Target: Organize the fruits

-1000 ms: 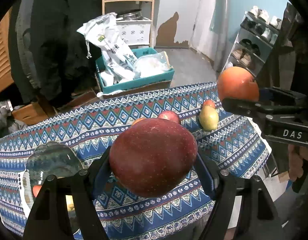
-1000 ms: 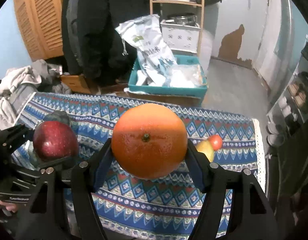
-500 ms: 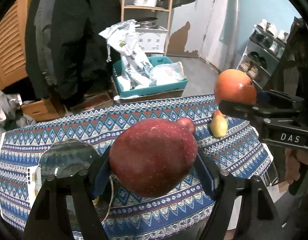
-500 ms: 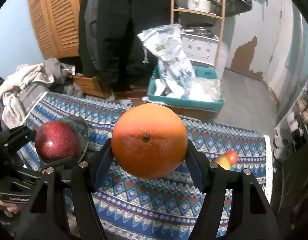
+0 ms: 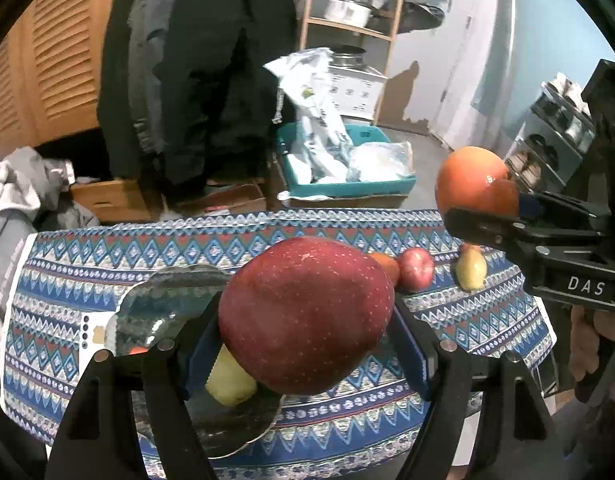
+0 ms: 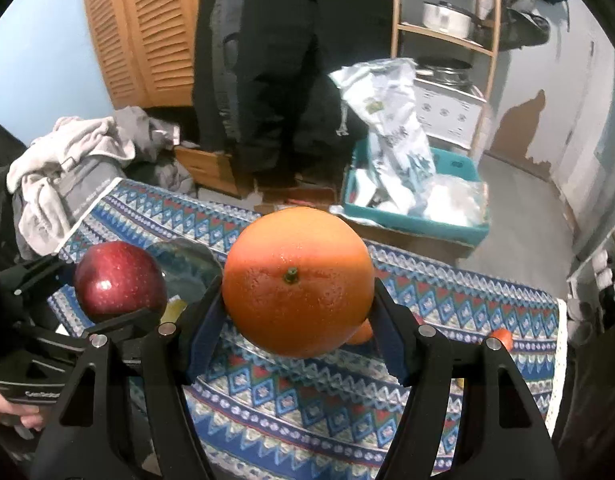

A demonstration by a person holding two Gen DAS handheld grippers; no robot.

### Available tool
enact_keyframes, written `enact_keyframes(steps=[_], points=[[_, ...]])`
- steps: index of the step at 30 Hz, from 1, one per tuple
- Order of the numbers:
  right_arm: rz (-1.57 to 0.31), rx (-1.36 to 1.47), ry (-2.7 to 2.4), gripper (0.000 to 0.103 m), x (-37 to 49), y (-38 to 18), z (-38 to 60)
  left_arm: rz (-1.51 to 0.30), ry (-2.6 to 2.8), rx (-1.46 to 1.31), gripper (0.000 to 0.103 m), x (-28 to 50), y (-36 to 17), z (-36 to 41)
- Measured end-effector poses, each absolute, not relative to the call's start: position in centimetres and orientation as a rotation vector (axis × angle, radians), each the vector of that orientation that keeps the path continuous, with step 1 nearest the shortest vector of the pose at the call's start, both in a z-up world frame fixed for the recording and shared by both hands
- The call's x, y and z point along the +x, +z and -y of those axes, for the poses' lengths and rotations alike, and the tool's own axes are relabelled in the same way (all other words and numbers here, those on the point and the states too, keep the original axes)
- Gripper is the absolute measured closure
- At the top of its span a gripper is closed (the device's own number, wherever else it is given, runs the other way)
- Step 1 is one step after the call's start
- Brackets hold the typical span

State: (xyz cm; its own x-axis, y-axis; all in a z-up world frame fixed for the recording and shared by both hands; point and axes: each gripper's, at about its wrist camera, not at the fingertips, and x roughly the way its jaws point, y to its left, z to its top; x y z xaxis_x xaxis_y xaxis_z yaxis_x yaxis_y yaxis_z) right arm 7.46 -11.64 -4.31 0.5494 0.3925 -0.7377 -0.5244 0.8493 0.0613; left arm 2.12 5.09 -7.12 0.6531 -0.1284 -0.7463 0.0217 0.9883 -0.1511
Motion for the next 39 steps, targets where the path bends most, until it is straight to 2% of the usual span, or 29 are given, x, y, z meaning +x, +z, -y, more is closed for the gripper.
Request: enact_keyframes(steps=[21, 39], points=[[-0.889, -0.237, 0.649, 0.035, 9.4, -7.7, 1.5, -0.876, 0.077, -0.215, 0.025, 2.9, -9.0, -14.2], [-1.077, -0.239, 0.715, 0.034, 11.8, -14.9, -4.3, -0.980, 0.183, -0.225, 0.025, 5.4, -15.0, -19.5]])
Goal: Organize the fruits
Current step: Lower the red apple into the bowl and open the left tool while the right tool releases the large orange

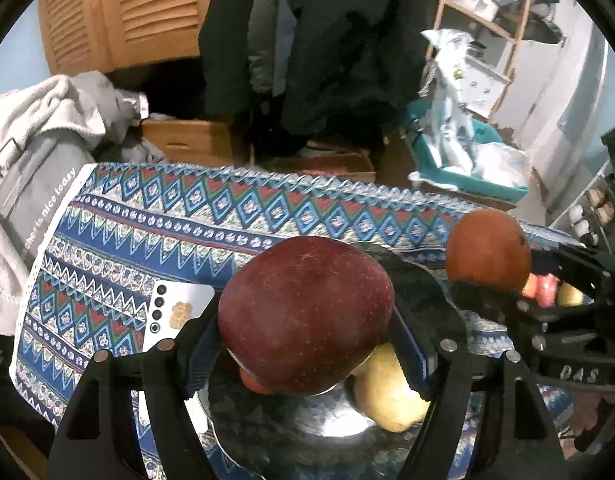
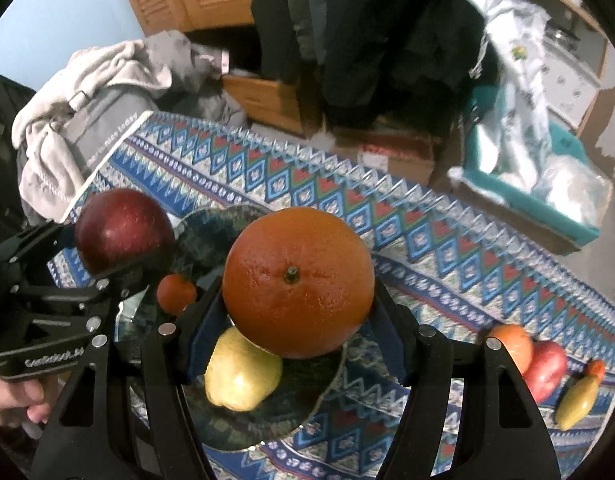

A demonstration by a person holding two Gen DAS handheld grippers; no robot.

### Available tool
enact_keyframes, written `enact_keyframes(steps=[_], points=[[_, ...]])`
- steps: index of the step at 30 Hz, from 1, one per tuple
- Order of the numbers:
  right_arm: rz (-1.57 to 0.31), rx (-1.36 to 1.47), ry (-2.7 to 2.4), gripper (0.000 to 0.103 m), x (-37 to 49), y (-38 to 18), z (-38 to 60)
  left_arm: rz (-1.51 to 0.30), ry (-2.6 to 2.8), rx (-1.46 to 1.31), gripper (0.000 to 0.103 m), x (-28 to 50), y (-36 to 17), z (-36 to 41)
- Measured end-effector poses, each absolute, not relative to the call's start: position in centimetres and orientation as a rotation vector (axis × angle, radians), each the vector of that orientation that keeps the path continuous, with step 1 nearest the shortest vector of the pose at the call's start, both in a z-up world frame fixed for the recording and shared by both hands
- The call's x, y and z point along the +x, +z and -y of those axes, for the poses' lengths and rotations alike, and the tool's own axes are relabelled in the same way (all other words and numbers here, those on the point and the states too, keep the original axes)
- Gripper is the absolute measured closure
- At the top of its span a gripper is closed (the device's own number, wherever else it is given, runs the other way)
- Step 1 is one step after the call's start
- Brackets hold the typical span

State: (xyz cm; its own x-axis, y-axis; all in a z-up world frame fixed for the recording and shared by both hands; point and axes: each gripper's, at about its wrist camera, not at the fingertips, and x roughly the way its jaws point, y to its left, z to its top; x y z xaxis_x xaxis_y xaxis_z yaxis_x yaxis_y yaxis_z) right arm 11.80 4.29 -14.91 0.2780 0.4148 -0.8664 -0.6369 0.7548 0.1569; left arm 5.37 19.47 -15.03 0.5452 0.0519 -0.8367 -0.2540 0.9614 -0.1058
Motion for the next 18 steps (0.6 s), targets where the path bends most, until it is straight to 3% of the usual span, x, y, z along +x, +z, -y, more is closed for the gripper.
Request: enact_keyframes(steps=[18], points=[[-1.189, -0.249, 0.736, 0.034, 12.2, -19.9, -6.3, -1.132, 0.243, -0.297, 0.025, 7.1, -22.4, -21.9]])
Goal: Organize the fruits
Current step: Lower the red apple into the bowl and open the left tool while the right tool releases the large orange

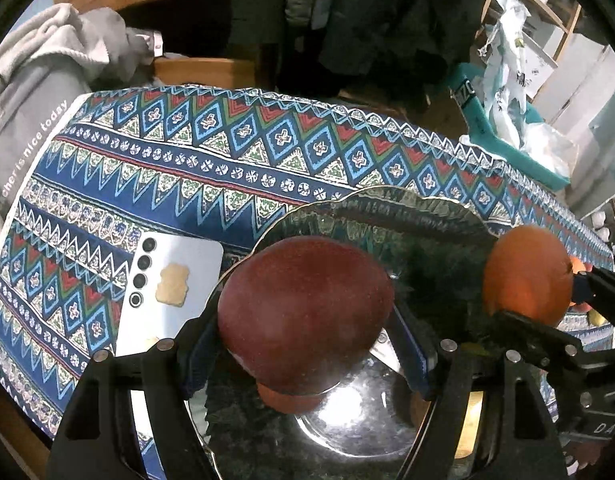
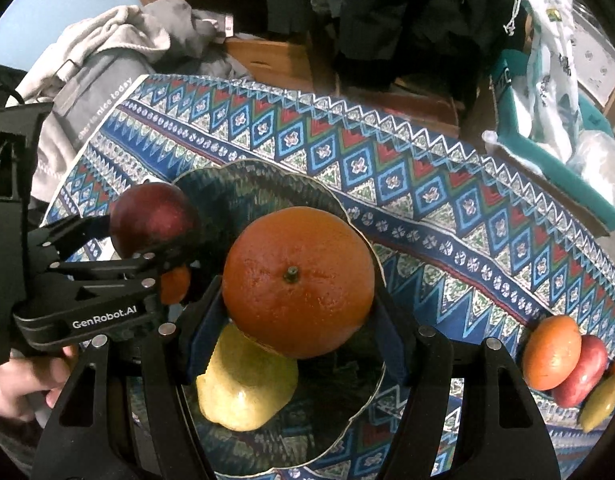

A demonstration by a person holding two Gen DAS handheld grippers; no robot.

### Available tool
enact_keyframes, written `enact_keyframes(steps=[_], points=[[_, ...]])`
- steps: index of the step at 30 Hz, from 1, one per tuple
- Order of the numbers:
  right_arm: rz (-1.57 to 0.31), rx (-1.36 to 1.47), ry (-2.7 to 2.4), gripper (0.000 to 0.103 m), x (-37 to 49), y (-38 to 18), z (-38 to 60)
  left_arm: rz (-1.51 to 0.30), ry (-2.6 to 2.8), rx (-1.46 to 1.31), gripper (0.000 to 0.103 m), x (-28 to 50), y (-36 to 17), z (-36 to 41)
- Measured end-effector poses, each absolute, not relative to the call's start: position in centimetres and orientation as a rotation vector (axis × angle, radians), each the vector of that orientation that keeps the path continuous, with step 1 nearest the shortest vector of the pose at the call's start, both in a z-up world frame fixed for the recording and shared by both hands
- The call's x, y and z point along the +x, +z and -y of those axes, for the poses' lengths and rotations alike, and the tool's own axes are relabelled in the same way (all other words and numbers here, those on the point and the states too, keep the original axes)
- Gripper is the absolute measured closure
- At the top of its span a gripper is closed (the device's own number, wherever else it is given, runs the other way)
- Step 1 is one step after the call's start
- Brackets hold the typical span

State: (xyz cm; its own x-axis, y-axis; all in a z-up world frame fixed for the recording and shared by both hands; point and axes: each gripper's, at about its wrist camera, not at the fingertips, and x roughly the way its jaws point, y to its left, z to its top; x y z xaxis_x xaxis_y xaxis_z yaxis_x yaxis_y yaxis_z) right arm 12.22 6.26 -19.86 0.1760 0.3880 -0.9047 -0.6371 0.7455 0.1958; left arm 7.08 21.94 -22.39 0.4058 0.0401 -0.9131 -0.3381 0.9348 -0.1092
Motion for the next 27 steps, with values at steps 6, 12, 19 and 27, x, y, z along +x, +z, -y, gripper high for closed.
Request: enact_keyframes(steps=[6, 12, 19, 27], points=[[-1.223, -0.233, 0.730, 0.034, 12.4, -20.9, -6.2, -1.157, 0.243, -0.321, 0.030, 7.2, -23.1, -22.3], [-1.240, -0.237, 0.742, 0.034, 12.3, -21.6, -6.4, -1.150, 0.231, -0.245, 0.030, 6.8, -22.3, -21.1], [-1.251, -0.233, 0.743, 0.033, 12.5, -21.8, -6.9, -1.161, 0.241, -0.222, 0.030, 5.4, -21.4, -20.4], [-1.245, -0.206, 0.757, 0.032, 12.5, -21.3, -7.0, -1.142, 0.236, -0.227, 0.031, 3.9, -20.2, -20.2]])
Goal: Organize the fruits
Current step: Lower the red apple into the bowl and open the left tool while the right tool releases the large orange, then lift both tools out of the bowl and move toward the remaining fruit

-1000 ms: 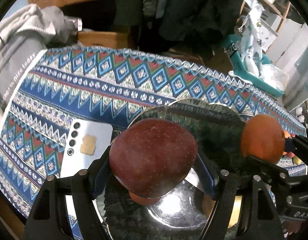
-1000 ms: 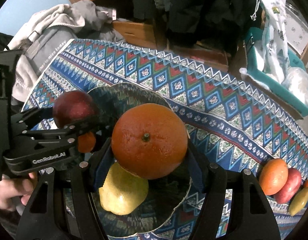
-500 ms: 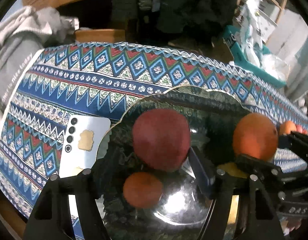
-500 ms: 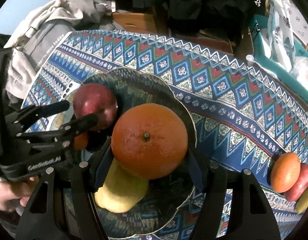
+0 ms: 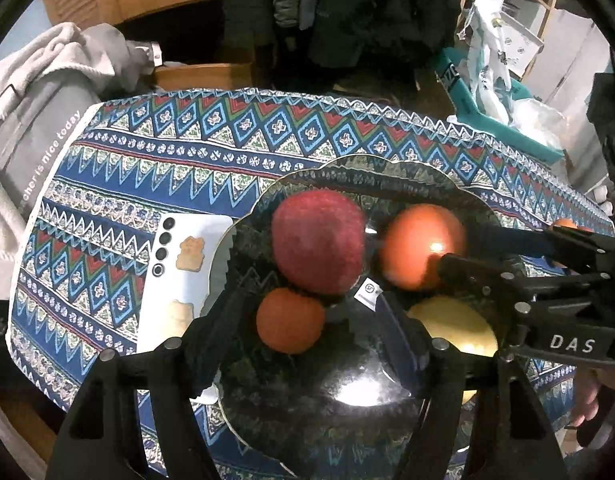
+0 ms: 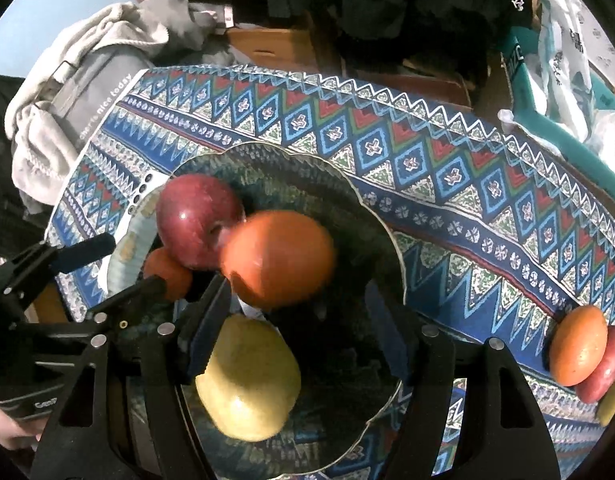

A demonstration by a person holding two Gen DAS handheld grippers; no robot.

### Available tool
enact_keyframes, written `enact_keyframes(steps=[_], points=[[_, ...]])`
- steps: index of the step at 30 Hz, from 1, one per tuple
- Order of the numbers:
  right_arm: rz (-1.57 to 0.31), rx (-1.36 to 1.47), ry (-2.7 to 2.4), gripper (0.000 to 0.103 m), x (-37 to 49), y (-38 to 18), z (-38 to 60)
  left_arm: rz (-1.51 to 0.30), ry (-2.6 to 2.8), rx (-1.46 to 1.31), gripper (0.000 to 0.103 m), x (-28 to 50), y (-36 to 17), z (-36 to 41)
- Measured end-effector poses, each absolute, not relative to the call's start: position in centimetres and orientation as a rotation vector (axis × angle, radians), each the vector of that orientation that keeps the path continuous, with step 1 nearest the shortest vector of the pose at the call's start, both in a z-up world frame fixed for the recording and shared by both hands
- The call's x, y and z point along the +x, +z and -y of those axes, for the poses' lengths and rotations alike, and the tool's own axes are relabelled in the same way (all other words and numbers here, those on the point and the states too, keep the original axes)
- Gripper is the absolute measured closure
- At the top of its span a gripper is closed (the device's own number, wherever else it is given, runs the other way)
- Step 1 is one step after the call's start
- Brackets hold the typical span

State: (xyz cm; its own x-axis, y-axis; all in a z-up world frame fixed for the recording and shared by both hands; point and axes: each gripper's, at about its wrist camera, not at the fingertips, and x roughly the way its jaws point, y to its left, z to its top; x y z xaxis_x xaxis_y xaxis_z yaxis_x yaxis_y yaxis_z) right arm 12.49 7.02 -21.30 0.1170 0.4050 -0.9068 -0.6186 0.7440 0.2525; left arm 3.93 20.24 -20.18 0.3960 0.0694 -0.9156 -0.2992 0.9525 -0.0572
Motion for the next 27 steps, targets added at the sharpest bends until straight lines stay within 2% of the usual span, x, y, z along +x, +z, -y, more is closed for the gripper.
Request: enact_keyframes(steps=[15, 27], points=[[-1.203, -0.196, 0.711, 0.030, 12.0, -18.6, -3.8, -1.089, 0.200, -0.199, 0.031, 3.2, -17.1, -18.5], [-1.067, -0.300, 0.619, 0.030, 9.7, -13.9, -1.0, -1.045, 0.161, -0.128, 0.028, 2.7, -14.4, -15.6]])
